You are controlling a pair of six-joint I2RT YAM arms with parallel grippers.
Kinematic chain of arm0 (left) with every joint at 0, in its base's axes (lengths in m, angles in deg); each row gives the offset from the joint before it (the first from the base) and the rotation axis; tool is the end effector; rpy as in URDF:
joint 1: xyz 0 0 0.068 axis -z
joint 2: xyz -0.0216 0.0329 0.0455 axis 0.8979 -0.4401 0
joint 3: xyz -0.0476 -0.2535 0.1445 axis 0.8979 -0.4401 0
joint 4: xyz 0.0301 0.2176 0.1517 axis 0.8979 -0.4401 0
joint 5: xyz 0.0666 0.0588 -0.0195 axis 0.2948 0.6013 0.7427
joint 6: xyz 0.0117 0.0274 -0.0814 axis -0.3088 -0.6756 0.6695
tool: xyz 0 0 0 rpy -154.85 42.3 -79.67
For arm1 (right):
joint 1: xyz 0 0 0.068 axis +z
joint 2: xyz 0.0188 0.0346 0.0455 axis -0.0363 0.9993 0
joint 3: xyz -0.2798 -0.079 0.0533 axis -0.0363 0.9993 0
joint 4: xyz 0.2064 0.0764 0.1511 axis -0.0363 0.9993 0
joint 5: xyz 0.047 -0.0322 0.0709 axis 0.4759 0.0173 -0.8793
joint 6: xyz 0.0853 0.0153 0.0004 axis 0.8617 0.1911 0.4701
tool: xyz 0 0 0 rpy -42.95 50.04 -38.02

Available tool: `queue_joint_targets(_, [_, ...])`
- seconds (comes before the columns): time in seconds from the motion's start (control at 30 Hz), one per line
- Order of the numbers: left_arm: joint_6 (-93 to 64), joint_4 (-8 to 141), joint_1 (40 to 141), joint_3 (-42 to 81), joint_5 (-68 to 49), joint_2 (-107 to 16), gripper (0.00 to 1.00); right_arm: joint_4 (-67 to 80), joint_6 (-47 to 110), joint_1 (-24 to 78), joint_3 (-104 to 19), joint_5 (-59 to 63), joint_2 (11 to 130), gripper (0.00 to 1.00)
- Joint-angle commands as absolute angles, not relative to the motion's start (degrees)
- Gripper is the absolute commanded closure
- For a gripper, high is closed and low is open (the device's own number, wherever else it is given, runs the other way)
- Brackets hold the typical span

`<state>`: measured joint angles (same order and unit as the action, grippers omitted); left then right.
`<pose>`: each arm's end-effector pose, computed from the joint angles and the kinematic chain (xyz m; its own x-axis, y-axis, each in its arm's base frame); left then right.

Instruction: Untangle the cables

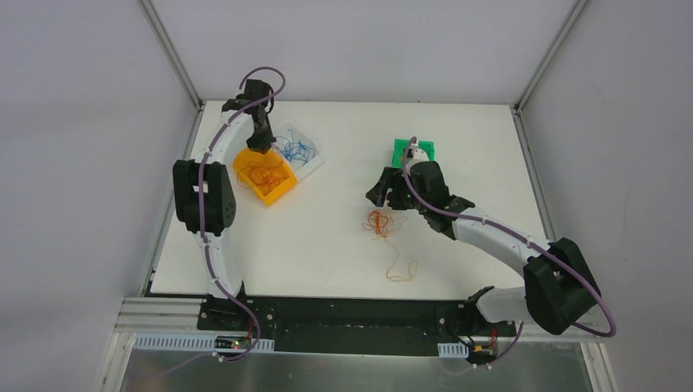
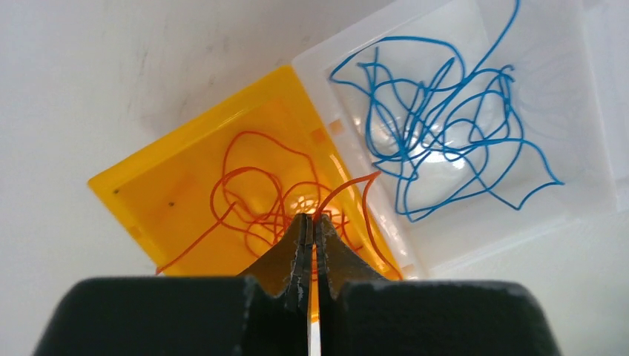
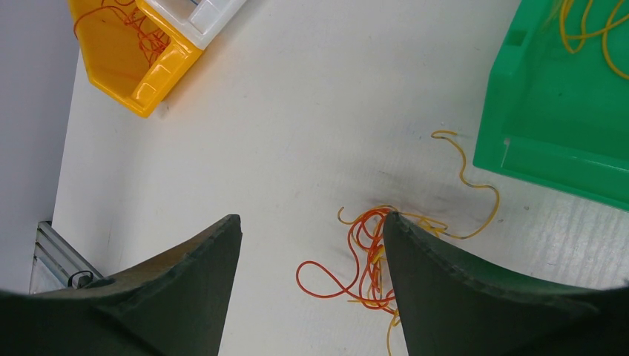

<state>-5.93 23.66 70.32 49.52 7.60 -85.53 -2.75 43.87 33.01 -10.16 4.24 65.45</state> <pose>0.4881 -0.0434 0.2509 -0.7663 -0.2560 -0.5892 -0.2568 0.9628 -0.0844 0.2676 0.1961 0.2454 -0.5241 0.0300 -0.8511 -0.4929 0.8043 0.3319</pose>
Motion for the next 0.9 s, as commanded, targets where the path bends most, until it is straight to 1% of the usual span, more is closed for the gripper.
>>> queue_joint_targets(0.0, [-3.40, 23.96, 70.13, 45.54, 15.16, -77.84, 1.00, -4.09, 44.01, 32.80, -11.50, 3.82, 65.01, 0.27])
queue_joint_targets(0.13, [-2.44, 25.53, 69.19, 41.37, 15.94, -76.10, 1.00, -4.11, 44.07, 32.77, -11.39, 3.84, 64.83, 0.27])
queue_joint_targets(0.27, [-1.99, 26.14, 69.10, 39.59, 15.33, -77.95, 1.00, -4.11, 44.20, 32.71, -11.37, 3.65, 64.65, 0.27])
queue_joint_targets(0.47, [-1.60, 26.37, 69.16, 41.40, 14.17, -84.04, 1.00, -4.09, 44.12, 32.72, -11.19, 3.80, 64.15, 0.27])
queue_joint_targets(0.63, [-2.76, 26.25, 69.15, 43.35, 12.78, -85.84, 1.00, -4.01, 43.98, 32.72, -11.12, 4.04, 63.85, 0.27])
queue_joint_targets(0.7, [-3.21, 25.94, 69.16, 43.49, 10.90, -84.53, 0.85, -4.06, 43.94, 32.73, -11.10, 4.03, 63.95, 0.27])
queue_joint_targets(0.77, [-3.11, 25.94, 69.40, 42.94, 10.64, -81.71, 0.65, -4.08, 43.96, 32.64, -11.23, 3.99, 64.13, 0.27])
queue_joint_targets(0.8, [-3.13, 25.94, 69.47, 42.77, 10.62, -80.14, 0.56, -3.98, 44.02, 32.67, -11.27, 3.93, 64.23, 0.27])
queue_joint_targets(0.83, [-3.20, 25.94, 69.51, 42.68, 10.44, -78.33, 0.49, -3.98, 44.03, 32.65, -11.40, 3.77, 64.34, 0.26])
queue_joint_targets(0.87, [-3.29, 25.93, 69.59, 42.44, 10.19, -77.42, 0.44, -3.94, 44.09, 32.65, -11.37, 3.63, 64.49, 0.27])
